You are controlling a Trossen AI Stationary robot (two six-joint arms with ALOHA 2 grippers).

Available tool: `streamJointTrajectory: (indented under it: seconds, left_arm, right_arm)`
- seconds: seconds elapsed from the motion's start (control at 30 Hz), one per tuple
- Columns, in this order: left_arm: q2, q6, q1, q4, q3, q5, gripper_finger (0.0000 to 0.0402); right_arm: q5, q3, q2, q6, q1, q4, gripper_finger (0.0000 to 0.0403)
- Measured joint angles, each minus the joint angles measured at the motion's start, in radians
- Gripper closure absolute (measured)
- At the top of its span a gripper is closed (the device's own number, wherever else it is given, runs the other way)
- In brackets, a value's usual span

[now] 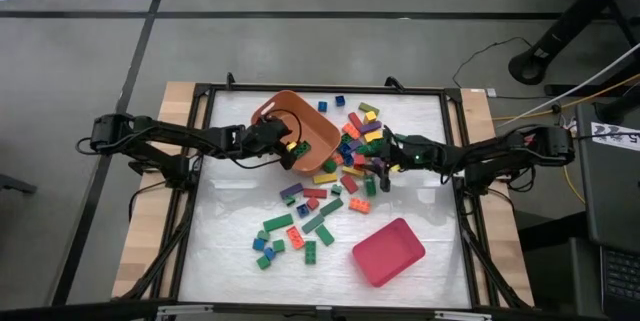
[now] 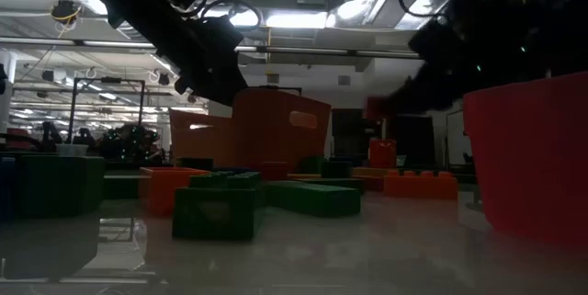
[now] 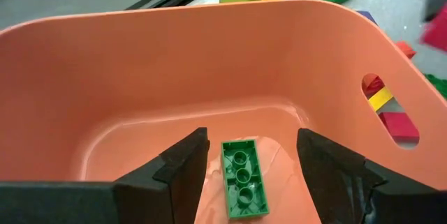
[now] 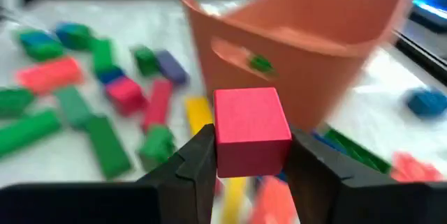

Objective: Sort blocks by size
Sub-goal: Put the small red block into the red bin

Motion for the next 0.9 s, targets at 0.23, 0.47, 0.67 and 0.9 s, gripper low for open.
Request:
streamJointTrajectory:
  seconds: [0.23, 0.47, 0.67, 0.9]
  left_arm:
    - [-0.030, 0.031, 0.000, 0.006, 0.001, 0.000, 0.0194]
    - [-0.056, 0.034, 0.000, 0.002, 0.001, 0.000, 0.0194]
    - [-0.057, 0.026, 0.000, 0.003, 0.001, 0.000, 0.0194]
    - [-0.057, 0.026, 0.000, 0.003, 0.001, 0.000, 0.0194]
  right_arm:
    - [-0.350, 0.116, 0.000, 0.020, 0.001, -0.101, 0.0258]
    - [-0.758, 0.175, 0.000, 0.159, 0.021, -0.203, 0.0264]
    - [-0.834, 0.176, 0.000, 0.196, 0.144, -0.251, 0.0262]
    - [-0.689, 0.176, 0.000, 0.196, 0.316, -0.360, 0.0261]
